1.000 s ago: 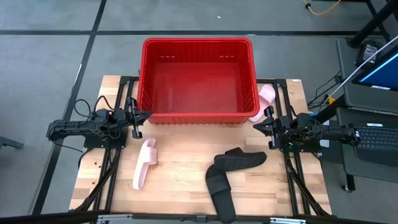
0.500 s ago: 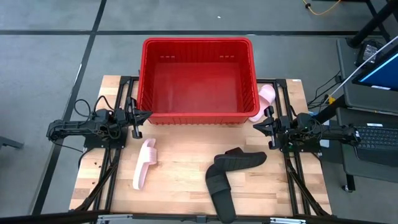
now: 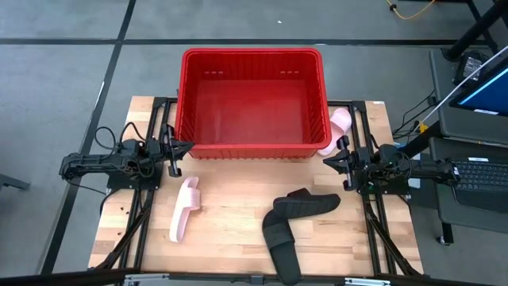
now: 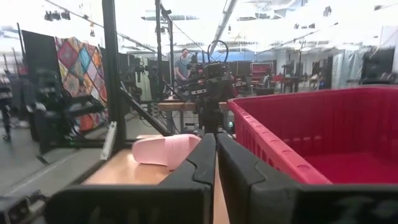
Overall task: Pick and place slides into bin
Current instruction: Put the bottom pink slides into the red bin
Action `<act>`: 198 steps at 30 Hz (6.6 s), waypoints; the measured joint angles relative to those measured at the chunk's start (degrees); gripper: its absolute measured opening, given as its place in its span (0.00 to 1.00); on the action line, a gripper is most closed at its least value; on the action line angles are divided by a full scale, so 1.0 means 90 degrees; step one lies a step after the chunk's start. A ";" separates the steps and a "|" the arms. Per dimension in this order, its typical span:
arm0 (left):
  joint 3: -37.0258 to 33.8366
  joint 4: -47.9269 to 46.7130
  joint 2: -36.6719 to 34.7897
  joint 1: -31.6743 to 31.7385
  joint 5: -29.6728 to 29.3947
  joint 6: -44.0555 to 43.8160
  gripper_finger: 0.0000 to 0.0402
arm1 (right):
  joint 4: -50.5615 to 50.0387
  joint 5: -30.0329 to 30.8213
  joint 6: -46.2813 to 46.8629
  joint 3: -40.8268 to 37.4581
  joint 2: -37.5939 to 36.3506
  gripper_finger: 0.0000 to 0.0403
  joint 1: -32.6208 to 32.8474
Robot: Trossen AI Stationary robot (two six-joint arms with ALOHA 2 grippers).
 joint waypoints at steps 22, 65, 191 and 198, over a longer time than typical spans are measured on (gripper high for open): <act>-0.0001 0.0000 0.0000 -0.0002 -0.0001 0.0000 0.02 | -0.0161 0.0000 0.0099 0.0000 0.0000 0.05 -0.0002; 0.0541 -0.0411 0.0000 -0.0002 0.0683 -0.0507 0.01 | -0.0286 0.0384 -0.0365 0.0089 0.0019 0.05 -0.0002; 1.0350 -1.1944 1.3216 -0.4678 -0.0757 -0.4139 0.39 | -0.1279 0.2380 -0.0040 0.2627 0.4296 0.02 0.3486; 1.0350 -1.1944 1.3216 -0.4816 -0.0527 -0.4391 0.39 | -0.1305 0.2380 -0.0042 0.2627 0.4296 0.02 0.3485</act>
